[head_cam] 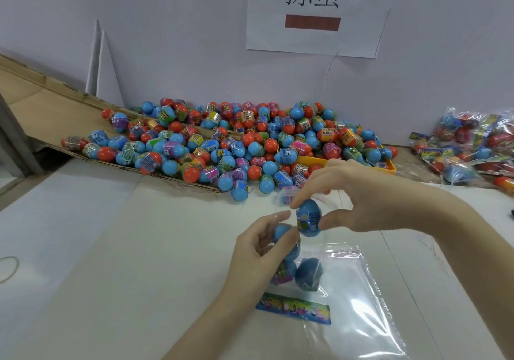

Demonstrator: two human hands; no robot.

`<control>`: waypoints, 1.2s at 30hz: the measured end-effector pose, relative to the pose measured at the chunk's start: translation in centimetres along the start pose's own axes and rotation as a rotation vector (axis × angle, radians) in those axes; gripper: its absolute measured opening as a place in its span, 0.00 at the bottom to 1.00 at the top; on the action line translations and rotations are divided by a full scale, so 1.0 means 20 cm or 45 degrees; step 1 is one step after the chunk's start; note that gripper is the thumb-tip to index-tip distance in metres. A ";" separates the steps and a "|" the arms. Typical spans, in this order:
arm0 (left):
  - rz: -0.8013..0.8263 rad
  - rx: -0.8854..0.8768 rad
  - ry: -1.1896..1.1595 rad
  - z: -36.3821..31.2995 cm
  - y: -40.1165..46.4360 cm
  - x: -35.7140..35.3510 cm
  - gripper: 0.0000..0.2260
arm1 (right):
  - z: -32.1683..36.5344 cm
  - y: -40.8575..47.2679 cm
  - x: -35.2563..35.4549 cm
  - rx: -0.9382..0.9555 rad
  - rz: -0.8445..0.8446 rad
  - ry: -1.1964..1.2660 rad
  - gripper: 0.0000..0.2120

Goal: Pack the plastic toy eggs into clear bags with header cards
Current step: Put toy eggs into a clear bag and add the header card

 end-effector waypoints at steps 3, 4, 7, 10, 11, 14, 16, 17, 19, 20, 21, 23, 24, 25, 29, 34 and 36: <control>-0.010 0.010 -0.050 0.00 0.00 0.00 0.07 | -0.01 0.01 0.01 0.013 -0.101 -0.090 0.20; -0.014 0.009 -0.061 -0.01 0.00 0.00 0.07 | -0.01 0.01 0.00 0.021 -0.124 -0.120 0.19; 0.003 0.000 -0.050 -0.01 0.00 0.00 0.07 | -0.01 0.00 -0.02 0.044 -0.060 -0.115 0.16; 0.031 -0.013 -0.027 -0.01 0.00 0.00 0.08 | -0.02 -0.02 -0.03 0.051 -0.027 -0.074 0.12; 0.033 -0.019 -0.018 -0.01 0.00 0.00 0.08 | -0.02 -0.02 -0.04 0.061 -0.035 -0.069 0.09; 0.041 -0.027 -0.011 -0.02 0.00 0.00 0.08 | -0.02 -0.01 -0.06 0.083 -0.029 -0.069 0.13; 0.005 -0.023 -0.023 -0.01 0.00 0.00 0.07 | -0.02 -0.01 -0.08 0.091 -0.028 -0.029 0.24; -0.016 -0.011 -0.036 -0.01 0.00 0.01 0.06 | -0.02 -0.01 -0.09 0.100 -0.032 -0.012 0.26; -0.039 0.005 -0.039 0.00 0.00 0.01 0.11 | -0.03 -0.01 -0.12 0.126 -0.032 -0.030 0.26; -0.043 0.014 -0.032 0.01 0.01 0.01 0.14 | -0.03 -0.01 -0.14 0.133 -0.030 -0.051 0.25; -0.044 0.026 -0.027 0.01 0.00 0.01 0.15 | -0.04 -0.01 -0.15 0.127 -0.035 -0.067 0.22; -0.053 0.057 -0.035 0.02 0.01 0.01 0.14 | -0.05 -0.02 -0.16 0.100 -0.093 -0.022 0.18; -0.071 0.073 -0.050 0.03 0.01 0.02 0.12 | -0.06 -0.03 -0.16 0.063 -0.165 0.056 0.18; -0.085 0.087 -0.070 0.03 0.01 0.02 0.10 | -0.06 -0.03 -0.16 -0.004 -0.285 0.173 0.19; -0.089 0.122 -0.072 0.03 0.01 0.02 0.06 | -0.13 -0.05 -0.17 -0.433 -0.700 0.637 0.21; -0.056 0.139 -0.079 0.01 0.01 0.01 0.06 | -0.15 -0.06 -0.22 -0.514 -0.589 0.866 0.13; -0.089 0.088 -0.074 -0.01 0.01 0.02 0.12 | -0.14 -0.05 -0.21 -0.477 -0.563 0.911 0.14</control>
Point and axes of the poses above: each hand's wrist, its own y-axis towards the middle knuckle, its own x-axis out of the back of the hand, z = x × y, the point moved 4 cm from there along y, towards the middle knuckle, and after that the axes turned 15 degrees about -z, right-handed, at the moved point
